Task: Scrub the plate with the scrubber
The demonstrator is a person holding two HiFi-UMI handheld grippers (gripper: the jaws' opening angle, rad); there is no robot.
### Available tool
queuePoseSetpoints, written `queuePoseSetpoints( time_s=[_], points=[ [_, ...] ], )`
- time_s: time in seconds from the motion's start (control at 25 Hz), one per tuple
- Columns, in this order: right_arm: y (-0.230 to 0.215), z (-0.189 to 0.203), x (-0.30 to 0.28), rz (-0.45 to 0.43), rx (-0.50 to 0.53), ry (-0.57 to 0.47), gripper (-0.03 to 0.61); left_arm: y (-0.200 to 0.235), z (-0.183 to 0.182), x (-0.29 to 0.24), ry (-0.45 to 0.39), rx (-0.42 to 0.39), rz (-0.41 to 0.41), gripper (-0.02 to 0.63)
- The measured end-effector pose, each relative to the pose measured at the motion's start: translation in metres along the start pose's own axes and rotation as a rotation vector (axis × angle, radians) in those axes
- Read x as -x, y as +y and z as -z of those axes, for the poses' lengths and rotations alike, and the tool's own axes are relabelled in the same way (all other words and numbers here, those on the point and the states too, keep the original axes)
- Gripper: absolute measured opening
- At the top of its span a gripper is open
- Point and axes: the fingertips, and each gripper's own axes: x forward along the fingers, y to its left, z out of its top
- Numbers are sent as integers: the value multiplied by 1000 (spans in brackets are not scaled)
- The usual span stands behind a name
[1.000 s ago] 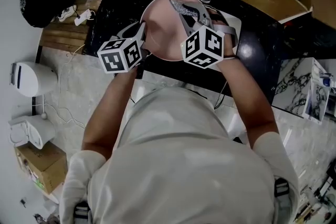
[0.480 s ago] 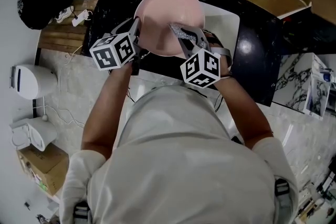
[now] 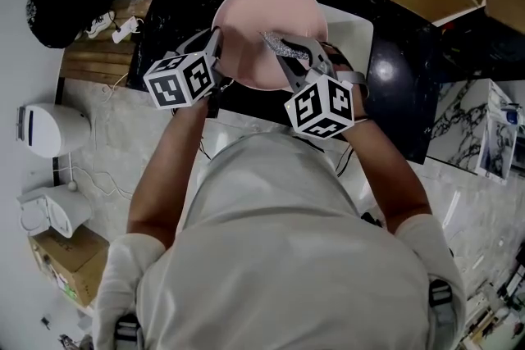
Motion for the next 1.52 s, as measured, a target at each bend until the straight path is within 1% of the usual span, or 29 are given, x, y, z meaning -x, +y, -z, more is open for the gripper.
queuePoseSetpoints(
  time_s=[0.2, 0.28, 0.4, 0.56, 1.08, 1.32, 1.52],
  points=[
    [-51, -10, -8, 106, 5, 0, 78, -10, 4, 0, 8, -14, 11, 20],
    [-64, -12, -13, 133, 8, 8, 78, -15, 6, 0, 11, -12, 18, 20],
    [-72, -13, -20, 145, 8, 24, 78, -21, 8, 1, 15, -11, 27, 23],
    [-68, -16, -28, 135, 5, 39, 78, -27, 11, 1, 27, -22, 42, 25],
    [-5, -35, -36, 27, 213, 10, 78, -26, 4, 0, 20, 16, 56, 29],
    [33, -37, -31, -61, 243, -21, 78, -23, -4, 0, -3, 32, 52, 35],
    [69, -34, -24, -193, 230, -38, 78, -17, -10, 0, -19, 37, 27, 38]
  ],
)
